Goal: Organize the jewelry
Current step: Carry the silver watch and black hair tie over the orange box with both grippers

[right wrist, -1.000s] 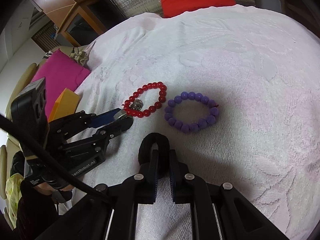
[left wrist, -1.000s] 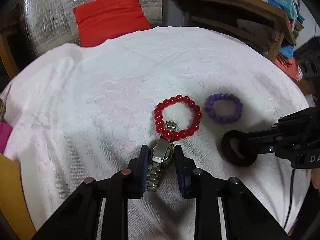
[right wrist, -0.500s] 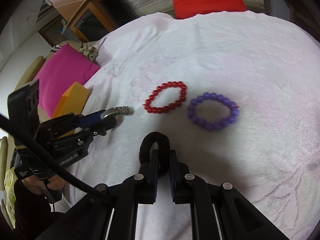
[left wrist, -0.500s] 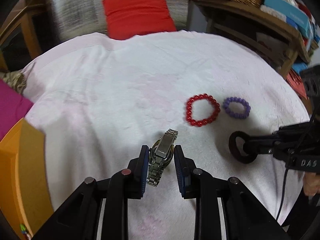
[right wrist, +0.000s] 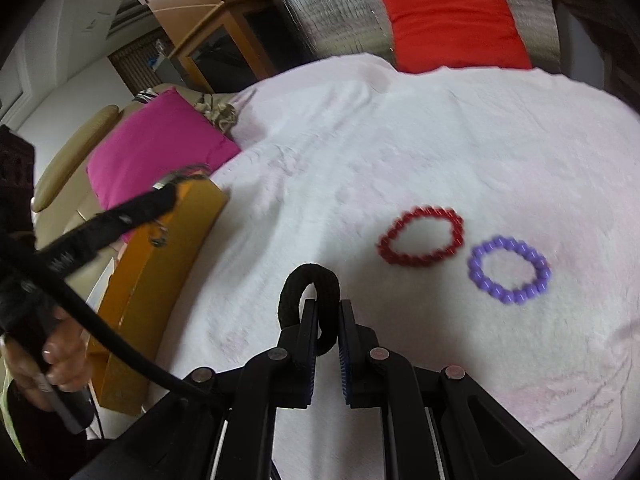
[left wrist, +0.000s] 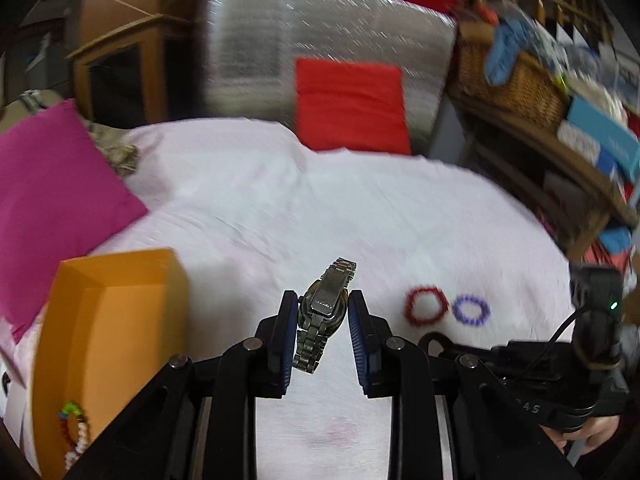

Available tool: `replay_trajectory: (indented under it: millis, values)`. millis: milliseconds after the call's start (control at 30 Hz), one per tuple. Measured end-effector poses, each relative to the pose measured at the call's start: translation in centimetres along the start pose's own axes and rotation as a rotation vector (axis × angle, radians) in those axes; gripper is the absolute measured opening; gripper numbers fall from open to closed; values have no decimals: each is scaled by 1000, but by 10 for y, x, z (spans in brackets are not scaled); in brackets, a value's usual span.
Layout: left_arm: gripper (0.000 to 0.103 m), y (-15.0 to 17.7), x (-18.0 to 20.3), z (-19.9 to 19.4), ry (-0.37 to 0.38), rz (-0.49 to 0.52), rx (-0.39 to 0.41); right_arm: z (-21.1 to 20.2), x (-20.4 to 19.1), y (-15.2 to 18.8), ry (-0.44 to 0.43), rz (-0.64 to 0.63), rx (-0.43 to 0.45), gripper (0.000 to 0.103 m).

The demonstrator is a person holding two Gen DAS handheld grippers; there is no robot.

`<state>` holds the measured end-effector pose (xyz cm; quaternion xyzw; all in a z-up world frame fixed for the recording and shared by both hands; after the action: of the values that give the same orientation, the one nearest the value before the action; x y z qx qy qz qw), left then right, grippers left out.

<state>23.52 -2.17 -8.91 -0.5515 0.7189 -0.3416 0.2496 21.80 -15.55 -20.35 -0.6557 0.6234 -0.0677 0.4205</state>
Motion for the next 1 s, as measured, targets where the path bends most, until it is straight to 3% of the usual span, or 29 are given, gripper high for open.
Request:
replay_trajectory:
  millis: [100,233,467,633,833,1000]
  values:
    - [27,-7,-29,-17,-19,-50,26,3,-16,-11,-7,-13,0,11]
    - [27,-4,-81,-35,-104,-94,40,16,-59,-42,-49,-50,1,11]
    - [27,23,-174,-23,-220,-227,-44,58,-156,-80,-113,-194,-37,11]
    - [27,40,-204,-8,-272,-256,-102,103,-203,-83,-127,-255,-96,11]
    - [27,70,-242,20,-352,-315,-232,166,-224,-74,-110,-273,-176,11]
    - [27,80,-251,38,-359,-349,-290,197,-223,-67,-72,-289,-213,11]
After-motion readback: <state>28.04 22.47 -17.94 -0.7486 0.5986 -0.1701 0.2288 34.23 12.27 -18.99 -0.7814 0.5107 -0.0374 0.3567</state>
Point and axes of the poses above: each gripper's, at about its wrist camera, not at the fingertips, and z roughly the way its jaws point, x to its right, y to its underside, the point moved 8 cm from there along z, roughly the way its jaws point, and after that the axes turned 7 degrees about -y, right-handed, at the moved point
